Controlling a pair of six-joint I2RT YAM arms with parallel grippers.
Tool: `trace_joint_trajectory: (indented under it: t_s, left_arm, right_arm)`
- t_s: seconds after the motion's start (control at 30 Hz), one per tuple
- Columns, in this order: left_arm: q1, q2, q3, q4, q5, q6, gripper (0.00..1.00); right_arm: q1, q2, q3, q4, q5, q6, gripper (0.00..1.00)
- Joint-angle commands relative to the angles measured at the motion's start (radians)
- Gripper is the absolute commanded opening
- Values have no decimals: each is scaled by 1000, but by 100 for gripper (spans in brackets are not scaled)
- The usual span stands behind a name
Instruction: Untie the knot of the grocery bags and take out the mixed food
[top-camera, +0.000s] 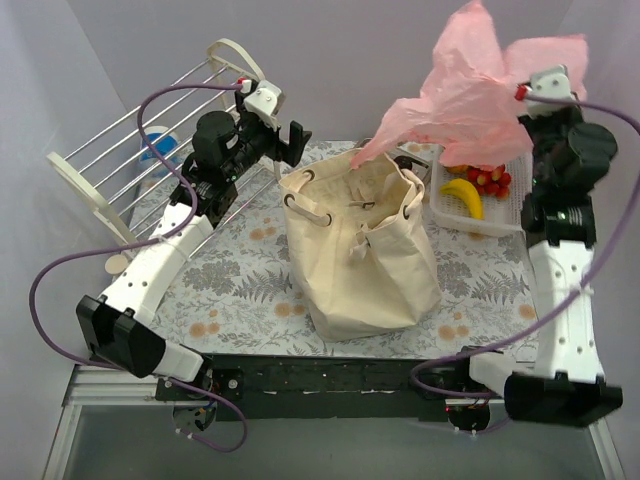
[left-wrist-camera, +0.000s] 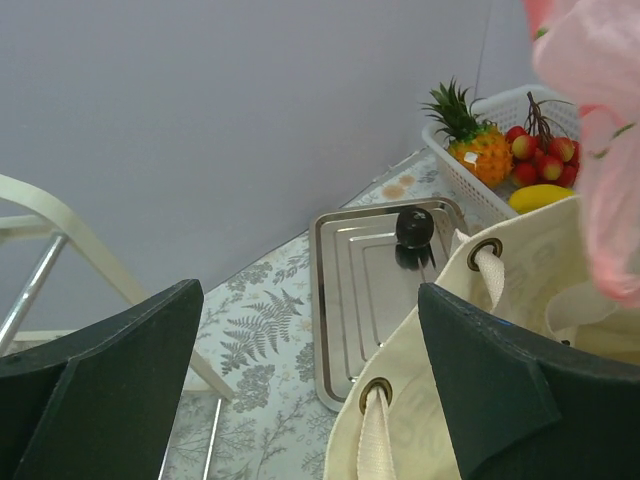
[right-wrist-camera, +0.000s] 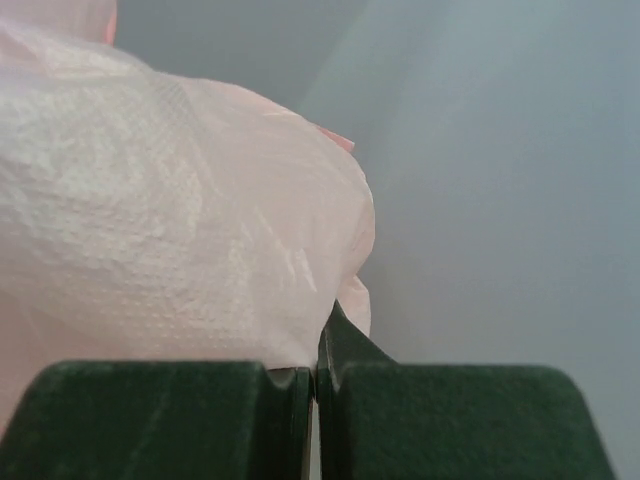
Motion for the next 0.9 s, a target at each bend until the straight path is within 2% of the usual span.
trace_joint_trajectory:
  t_s: [0.0,0.03,0.07,0.13,0.17,0.27,0.4,0.53,0.73,0.83,0.87]
  left_arm:
    - [-11,24,-34,46,46,-38,89]
    - [-13,27,-38,50,49,-38,89]
    - [-14,34,-40,51,58,-38,90]
    - [-16,41,-44,59,61,-36,89]
    - [-16,42,-47,62,63,-35,90]
    - [-16,41,-73,73,53,-29,90]
    - [-16,41,-95,105,56,-21,90]
    - [-16,42,-115,117,47,-16,90]
    - [-16,41,-129,102,61,-6,90]
    - [-19,36,-129,97,61,-2,90]
    - [-20,36,-130,99,59,-1,90]
  right_arm:
    - [-100,-214,-148,-184,-1,-150,1]
    - [-109,-243,-215,-211,34,-190,1]
    - [-123,-279,-240,-268,145,-236,1]
    - [-161,-294,-281,-386,207,-250,1]
    - [-230,-322,-297,-476,182,-236,1]
    - [-324,-400,-376,-601,44,-251,1]
    - [-324,-452,-496,-789,109,-271,1]
    - [-325,-434,-525,-915,131,-204,1]
    - [-325,-377,-574,-1020,141,-181,1]
    - [-325,-374,-522,-1295,50,-146,1]
    - [-325,-442,-537,-1355,46,-158,1]
